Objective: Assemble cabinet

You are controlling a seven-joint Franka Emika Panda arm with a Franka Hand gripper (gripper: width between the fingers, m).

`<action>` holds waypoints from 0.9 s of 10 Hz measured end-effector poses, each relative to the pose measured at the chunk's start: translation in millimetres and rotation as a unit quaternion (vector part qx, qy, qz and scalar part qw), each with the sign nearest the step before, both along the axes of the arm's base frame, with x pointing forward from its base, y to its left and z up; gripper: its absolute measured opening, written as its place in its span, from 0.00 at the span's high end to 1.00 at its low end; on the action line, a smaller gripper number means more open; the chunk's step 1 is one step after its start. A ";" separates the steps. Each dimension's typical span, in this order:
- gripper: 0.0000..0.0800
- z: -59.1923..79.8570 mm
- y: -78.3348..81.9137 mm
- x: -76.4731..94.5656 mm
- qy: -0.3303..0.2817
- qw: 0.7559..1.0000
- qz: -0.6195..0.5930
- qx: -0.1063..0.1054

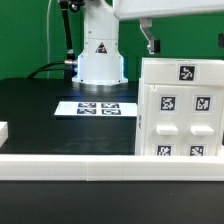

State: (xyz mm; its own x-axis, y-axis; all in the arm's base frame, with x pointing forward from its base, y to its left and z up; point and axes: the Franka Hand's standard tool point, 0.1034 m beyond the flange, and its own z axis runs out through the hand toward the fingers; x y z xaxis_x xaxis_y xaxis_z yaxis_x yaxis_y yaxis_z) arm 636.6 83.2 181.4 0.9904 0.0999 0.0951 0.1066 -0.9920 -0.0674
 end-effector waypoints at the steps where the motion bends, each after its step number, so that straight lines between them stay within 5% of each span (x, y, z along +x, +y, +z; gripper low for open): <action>1: 0.00 0.6 -0.6 0.0 -0.001 0.999 0.032 -0.004; 6: 0.00 -6.4 0.5 -3.3 -0.014 0.962 0.268 -0.044; 9: 0.00 -5.4 -3.7 -5.3 -0.013 0.906 0.418 -0.067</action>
Offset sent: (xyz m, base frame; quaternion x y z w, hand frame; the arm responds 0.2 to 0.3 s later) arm -0.0036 0.0100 -0.0066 -0.0062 -0.0029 -0.2227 0.9749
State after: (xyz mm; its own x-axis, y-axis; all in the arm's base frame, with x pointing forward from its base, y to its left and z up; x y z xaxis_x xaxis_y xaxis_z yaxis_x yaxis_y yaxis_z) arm 631.3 79.5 176.1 0.5612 0.8262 0.0487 0.8240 -0.5633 0.0608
